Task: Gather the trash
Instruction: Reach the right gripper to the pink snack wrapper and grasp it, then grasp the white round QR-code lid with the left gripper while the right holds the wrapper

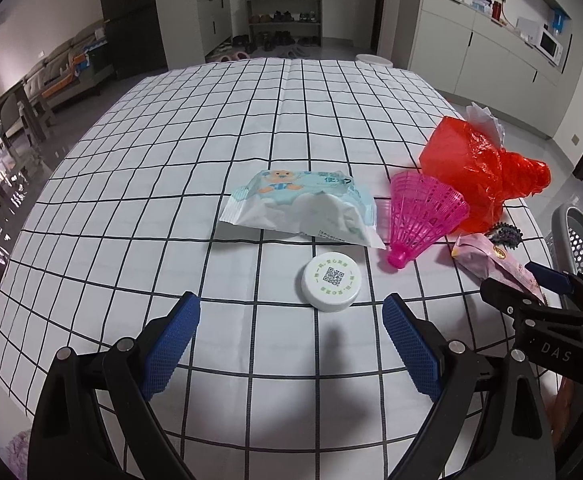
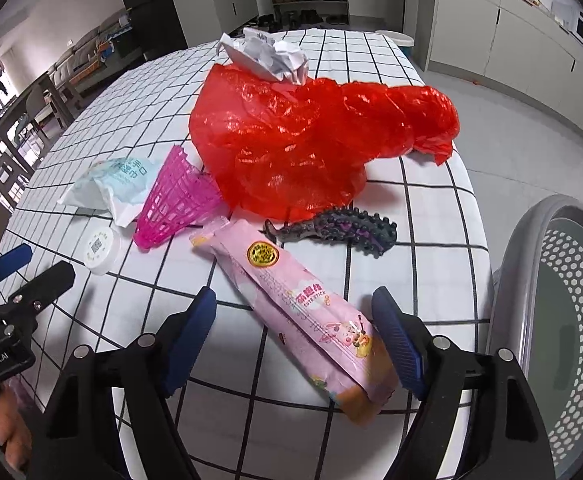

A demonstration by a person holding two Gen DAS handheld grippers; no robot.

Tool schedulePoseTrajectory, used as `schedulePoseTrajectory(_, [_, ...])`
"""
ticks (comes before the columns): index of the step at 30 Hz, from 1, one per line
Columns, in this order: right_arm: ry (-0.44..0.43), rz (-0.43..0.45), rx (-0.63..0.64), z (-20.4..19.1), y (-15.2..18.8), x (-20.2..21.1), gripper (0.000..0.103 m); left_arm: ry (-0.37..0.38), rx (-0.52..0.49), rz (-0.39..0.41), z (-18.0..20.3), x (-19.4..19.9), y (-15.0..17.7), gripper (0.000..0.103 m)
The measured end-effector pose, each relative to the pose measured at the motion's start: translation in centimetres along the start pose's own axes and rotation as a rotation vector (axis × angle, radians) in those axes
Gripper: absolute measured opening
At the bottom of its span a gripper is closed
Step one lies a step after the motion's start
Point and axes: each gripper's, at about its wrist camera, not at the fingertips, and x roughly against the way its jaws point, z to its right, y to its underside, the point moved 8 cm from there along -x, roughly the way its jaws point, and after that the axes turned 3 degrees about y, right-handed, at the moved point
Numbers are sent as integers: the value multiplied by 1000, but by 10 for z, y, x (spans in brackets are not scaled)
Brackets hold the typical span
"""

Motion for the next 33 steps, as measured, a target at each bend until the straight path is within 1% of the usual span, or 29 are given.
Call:
schedulePoseTrajectory(2, [16,3,13,-1,1,1,64,-2,-1,-1,-1,0,1,91])
schedulePoseTrajectory(5, [18,4,17,-3,4,4,54,-7,-4,-2,-1,0,3,91])
schedulePoseTrajectory(6, [19,6,17,-3,4,4,53,-8,-5,-2,-1,1,4,91])
schedulePoseTrajectory(9, [29,15,26,-5,5,7,45,-7,-7,2,0,2,5,91])
schedulePoseTrajectory(11, [30,22,31,-6,7,10,35,-4,-5,4,0,2,5,91])
schedulePoseTrajectory(12, [30,25,31,-6,7,10,34,-4,-6,4,0,2,6,91])
schedulePoseTrajectory(13, [31,29,30,-6,7,12,30,-5,-6,2,0,1,7,91])
schedulePoseTrajectory(15, [30,34,25,-5,8,14,28,-7,-7,-5,0,-1,8,91])
schedulePoseTrajectory(16, [26,36,20,-4,9,15,25,-6,-7,-7,0,-2,9,91])
schedulePoseTrajectory(25, [-35,70,-40,2,17,40,24,-6,-12,-7,4,-3,13,91])
schedulePoseTrajectory(33, [-67,81,-110,14,32,57,24,-23,-15,-21,5,-13,16,91])
